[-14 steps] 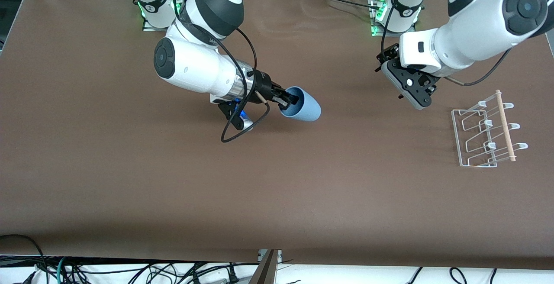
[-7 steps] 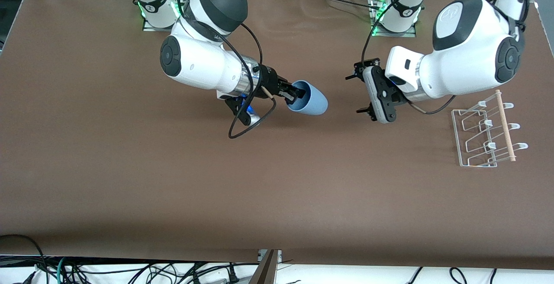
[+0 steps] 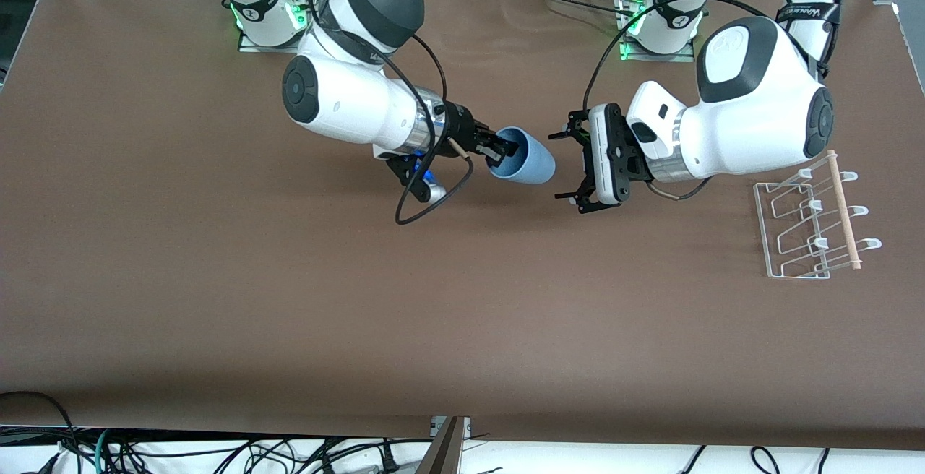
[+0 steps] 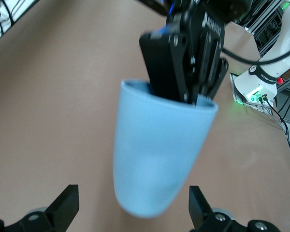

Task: Transfer cup to left arm and place on rack
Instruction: 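Grasp the cup body with the left gripper beside the right gripper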

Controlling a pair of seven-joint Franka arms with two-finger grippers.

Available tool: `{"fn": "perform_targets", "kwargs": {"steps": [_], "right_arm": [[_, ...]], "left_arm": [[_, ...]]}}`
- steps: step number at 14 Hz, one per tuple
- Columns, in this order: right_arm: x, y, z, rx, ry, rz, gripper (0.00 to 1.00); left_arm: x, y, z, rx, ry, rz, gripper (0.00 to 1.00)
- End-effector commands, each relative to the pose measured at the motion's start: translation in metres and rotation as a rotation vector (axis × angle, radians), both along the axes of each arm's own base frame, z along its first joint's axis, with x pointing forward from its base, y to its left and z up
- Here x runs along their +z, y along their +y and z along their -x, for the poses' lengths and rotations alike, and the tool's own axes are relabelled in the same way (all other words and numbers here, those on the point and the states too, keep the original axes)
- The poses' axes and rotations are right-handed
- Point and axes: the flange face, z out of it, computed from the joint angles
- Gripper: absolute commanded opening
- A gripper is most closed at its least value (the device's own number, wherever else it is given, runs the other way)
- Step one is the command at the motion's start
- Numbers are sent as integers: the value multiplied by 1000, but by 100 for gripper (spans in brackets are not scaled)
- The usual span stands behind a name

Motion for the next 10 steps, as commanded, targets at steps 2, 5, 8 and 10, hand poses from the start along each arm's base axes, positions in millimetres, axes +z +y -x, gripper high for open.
{"fn": "perform_targets", "kwargs": {"steps": [2,5,8,10], "right_arm": [[8,5,-1,-41,-6,-30,0],[15,6,-2,-43,-15,-39,0],[17,7,-2,-47,-22,-44,0],[20,4,-4,-48,-30,-44,0]], "left_arm": [[-10,-20,4,-71,-40,62,100],[-13,-26,7,-125,-75,73,37],[-13,-26,7,-128,-74,82,0],[-12,-26,7,-128,-77,83,0]]}}
